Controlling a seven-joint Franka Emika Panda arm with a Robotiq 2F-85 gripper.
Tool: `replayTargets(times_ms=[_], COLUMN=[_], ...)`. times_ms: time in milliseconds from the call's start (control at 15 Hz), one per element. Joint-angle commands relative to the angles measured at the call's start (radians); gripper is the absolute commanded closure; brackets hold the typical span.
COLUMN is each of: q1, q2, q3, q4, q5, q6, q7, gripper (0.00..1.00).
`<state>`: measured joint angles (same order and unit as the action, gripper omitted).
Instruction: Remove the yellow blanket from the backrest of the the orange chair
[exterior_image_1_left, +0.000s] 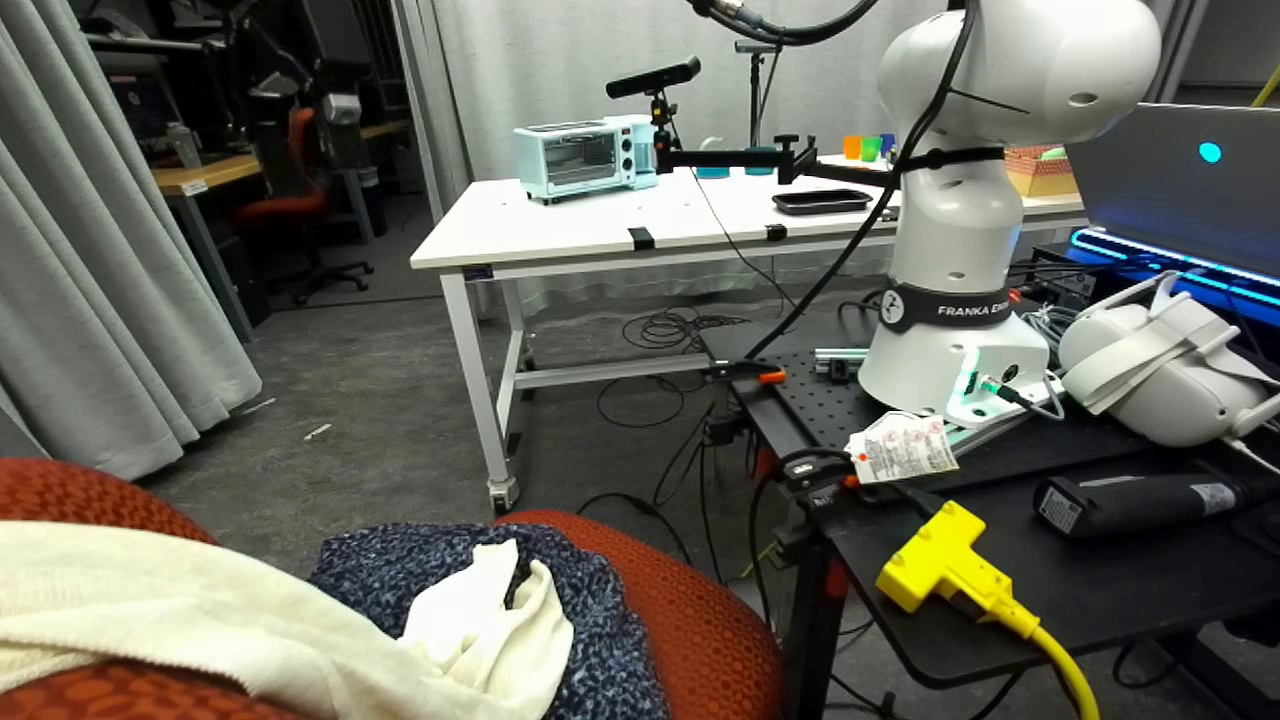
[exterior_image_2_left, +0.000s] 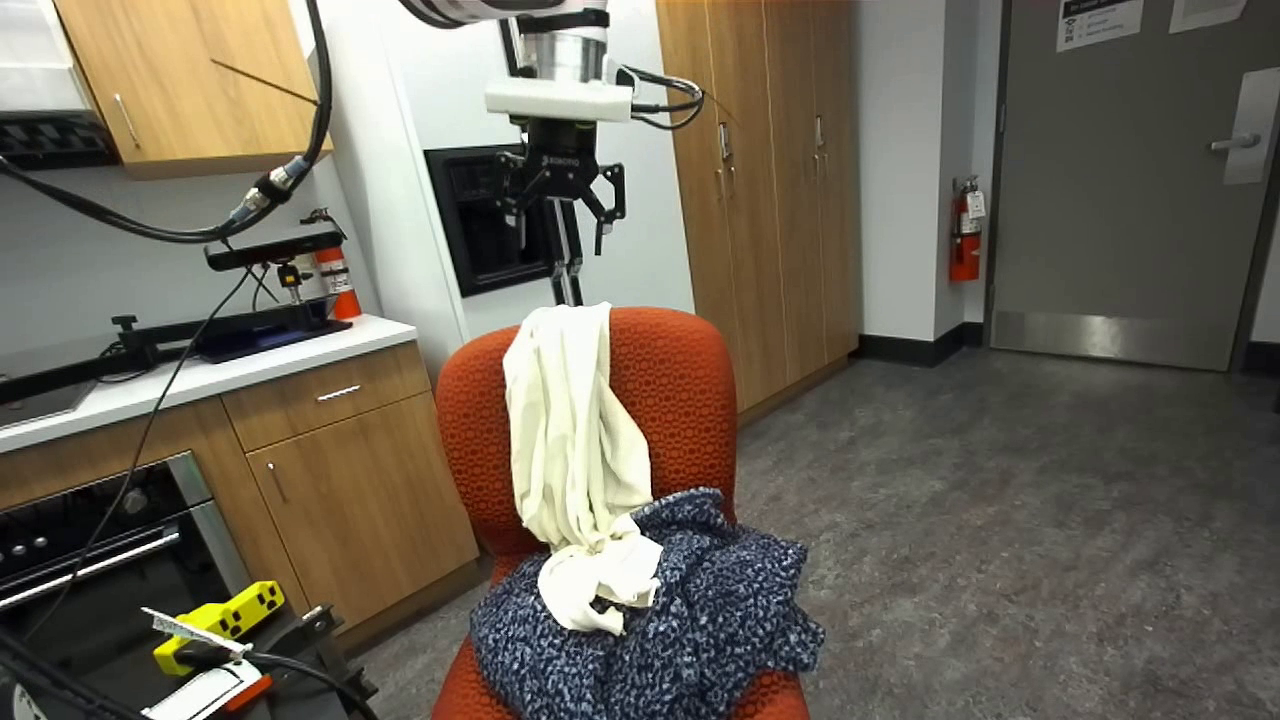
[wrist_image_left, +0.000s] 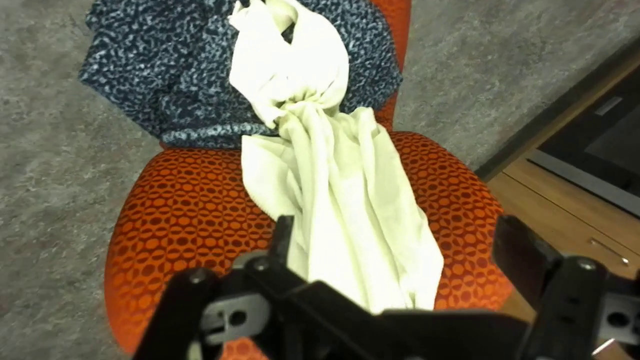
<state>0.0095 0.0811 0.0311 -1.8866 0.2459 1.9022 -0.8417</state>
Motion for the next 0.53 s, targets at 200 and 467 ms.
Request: replayTargets(times_ms=[200, 467], q1=[0.008, 0.008], q2=[0.000, -0.001], q3=[0.019, 0.018], q4=[-0.029, -0.029], q5=[-0.026, -0.026], q6=[0.088, 0.088], q7=[0.027, 0.027], gripper=[0.00, 0.00])
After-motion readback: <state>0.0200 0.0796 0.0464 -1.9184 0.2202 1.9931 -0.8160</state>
